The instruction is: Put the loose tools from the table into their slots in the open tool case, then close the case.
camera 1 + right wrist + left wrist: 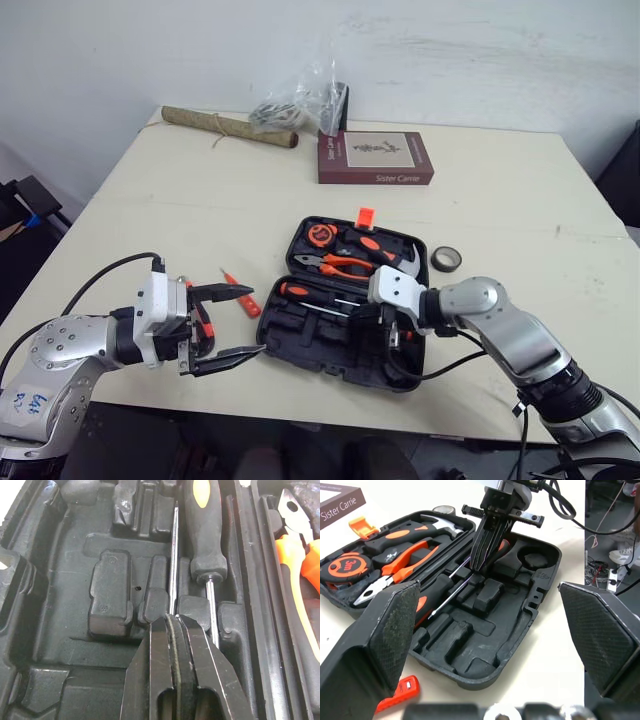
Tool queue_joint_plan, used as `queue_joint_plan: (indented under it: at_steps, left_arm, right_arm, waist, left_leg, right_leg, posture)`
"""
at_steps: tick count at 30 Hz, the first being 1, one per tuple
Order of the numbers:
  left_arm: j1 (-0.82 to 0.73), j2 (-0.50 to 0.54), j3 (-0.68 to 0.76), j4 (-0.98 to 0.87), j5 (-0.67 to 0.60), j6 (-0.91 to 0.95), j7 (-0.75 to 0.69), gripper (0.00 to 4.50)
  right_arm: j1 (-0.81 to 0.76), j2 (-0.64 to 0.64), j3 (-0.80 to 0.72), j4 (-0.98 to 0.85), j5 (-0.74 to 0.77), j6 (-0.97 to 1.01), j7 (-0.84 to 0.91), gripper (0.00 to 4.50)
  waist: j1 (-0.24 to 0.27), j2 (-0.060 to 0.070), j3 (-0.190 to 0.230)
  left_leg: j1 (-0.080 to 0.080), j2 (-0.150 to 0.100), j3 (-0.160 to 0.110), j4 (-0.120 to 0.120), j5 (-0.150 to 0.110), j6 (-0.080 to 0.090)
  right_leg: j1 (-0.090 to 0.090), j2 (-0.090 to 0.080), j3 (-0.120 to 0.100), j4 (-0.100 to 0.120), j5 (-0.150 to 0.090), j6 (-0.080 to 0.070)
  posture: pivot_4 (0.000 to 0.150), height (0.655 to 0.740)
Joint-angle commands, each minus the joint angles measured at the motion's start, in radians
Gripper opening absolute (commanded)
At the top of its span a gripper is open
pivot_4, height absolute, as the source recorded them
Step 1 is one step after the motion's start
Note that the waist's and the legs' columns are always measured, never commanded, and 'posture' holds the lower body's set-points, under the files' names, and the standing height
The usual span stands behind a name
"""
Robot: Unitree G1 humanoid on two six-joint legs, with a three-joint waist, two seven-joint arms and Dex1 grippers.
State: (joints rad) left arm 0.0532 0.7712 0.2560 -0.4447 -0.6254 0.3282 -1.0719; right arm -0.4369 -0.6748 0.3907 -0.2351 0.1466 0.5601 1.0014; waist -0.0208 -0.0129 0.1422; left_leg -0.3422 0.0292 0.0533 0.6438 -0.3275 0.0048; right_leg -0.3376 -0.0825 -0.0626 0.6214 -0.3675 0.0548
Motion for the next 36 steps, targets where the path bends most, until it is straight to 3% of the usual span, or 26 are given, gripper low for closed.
queue_joint_plan:
  at_steps: [1, 5, 9, 13, 17, 20, 23, 27, 31, 36]
  left_arm:
    - [0.003, 0.01, 0.006, 0.001, 0.003, -0.007, -0.002, 4.5]
    - [-0.001, 0.008, 0.006, 0.012, 0.002, -0.011, -0.006, 4.5]
    - [-0.008, -0.001, 0.018, 0.022, -0.003, -0.027, -0.006, 4.5]
    - [-0.014, -0.007, 0.032, 0.029, -0.012, -0.04, -0.006, 4.5]
    - [-0.011, -0.008, 0.059, 0.026, -0.029, -0.045, -0.004, 4.5]
    - [0.004, 0.001, 0.095, 0.025, -0.047, -0.038, -0.007, 4.5]
    - [0.043, 0.019, 0.169, 0.043, -0.055, -0.034, -0.021, 4.5]
    - [0.11, 0.035, 0.333, 0.177, -0.003, -0.099, -0.015, 4.5]
    - [0.194, 0.041, 0.522, 0.401, 0.058, -0.205, -0.004, 4.5]
    - [0.302, 0.042, 0.683, 0.62, 0.113, -0.287, 0.048, 4.5]
  right_arm:
    - [0.073, -0.063, 0.076, 0.152, -0.082, 0.089, 0.003, 0.02]
    - [0.076, -0.01, 0.012, 0.154, -0.023, 0.007, 0.005, 0.02]
    - [0.095, 0.067, -0.12, 0.134, 0.08, -0.203, 0.034, 0.02]
    - [0.121, 0.057, -0.213, 0.098, 0.172, -0.29, 0.104, 0.02]
    - [0.141, 0.038, -0.317, 0.048, 0.268, -0.304, 0.135, 0.02]
    - [0.168, 0.006, -0.383, 0.018, 0.301, -0.27, 0.122, 0.98]
    - [0.225, -0.036, -0.481, -0.012, 0.338, -0.268, 0.116, 2.44]
    - [0.343, -0.056, -0.659, 0.042, 0.394, -0.448, 0.222, 4.42]
    - [0.481, -0.093, -0.806, 0.183, 0.34, -0.661, 0.298, 4.47]
    - [0.555, -0.158, -0.958, 0.543, 0.282, -0.869, 0.295, 4.47]
  waist:
    - [0.002, 0.0, 0.0]
    - [0.007, 0.0, 0.0]
    - [-0.003, 0.0, 0.004]
    - [-0.007, 0.017, 0.02]
    - [-0.006, 0.018, 0.028]
    - [-0.007, 0.015, 0.033]
    - [-0.007, 0.01, 0.037]
    - [-0.005, 0.007, 0.039]
    - [-0.005, 0.007, 0.04]
    - [-0.008, 0.005, 0.041]
  left_leg:
    - [0.0, 0.0, 0.0, 0.0, 0.0, 0.0]
    - [-0.001, -0.001, 0.0, 0.0, 0.0, 0.001]
    - [-0.006, 0.0, 0.0, 0.0, 0.0, 0.001]
    - [-0.013, -0.001, 0.001, 0.001, 0.001, 0.002]
    - [-0.029, 0.0, 0.0, 0.001, 0.007, -0.008]
    - [-0.031, 0.0, 0.0, 0.001, 0.007, -0.007]
    - [-0.031, 0.001, 0.0, 0.003, 0.006, -0.007]
    - [-0.029, 0.0, 0.0, 0.004, 0.004, -0.002]
    - [-0.026, 0.001, 0.0, 0.003, 0.004, -0.001]
    - [-0.025, 0.001, 0.001, 0.003, 0.003, 0.0]
  right_leg:
    - [0.0, 0.0, 0.0, 0.0, 0.0, 0.0]
    - [0.0, 0.0, 0.0, -0.002, -0.001, -0.002]
    - [-0.004, 0.0, 0.001, -0.002, 0.0, -0.001]
    - [-0.012, 0.0, 0.001, -0.001, 0.006, 0.011]
    - [-0.029, 0.002, -0.002, 0.004, 0.006, 0.011]
    - [-0.031, 0.003, -0.003, 0.007, 0.006, 0.011]
    - [-0.029, 0.003, -0.003, 0.006, 0.007, 0.012]
    - [-0.027, 0.003, -0.003, 0.004, 0.007, 0.012]
    - [-0.024, 0.003, -0.003, 0.004, 0.007, 0.012]
    - [-0.024, 0.003, -0.002, 0.004, 0.007, 0.013]
  posture:
    - [0.15, 0.74]
    - [0.15, 0.74]
    - [0.15, 0.74]
    - [0.15, 0.74]
    - [0.15, 0.74]
    - [0.15, 0.74]
    - [0.15, 0.74]
    - [0.15, 0.74]
    - [0.15, 0.74]
    - [0.15, 0.74]
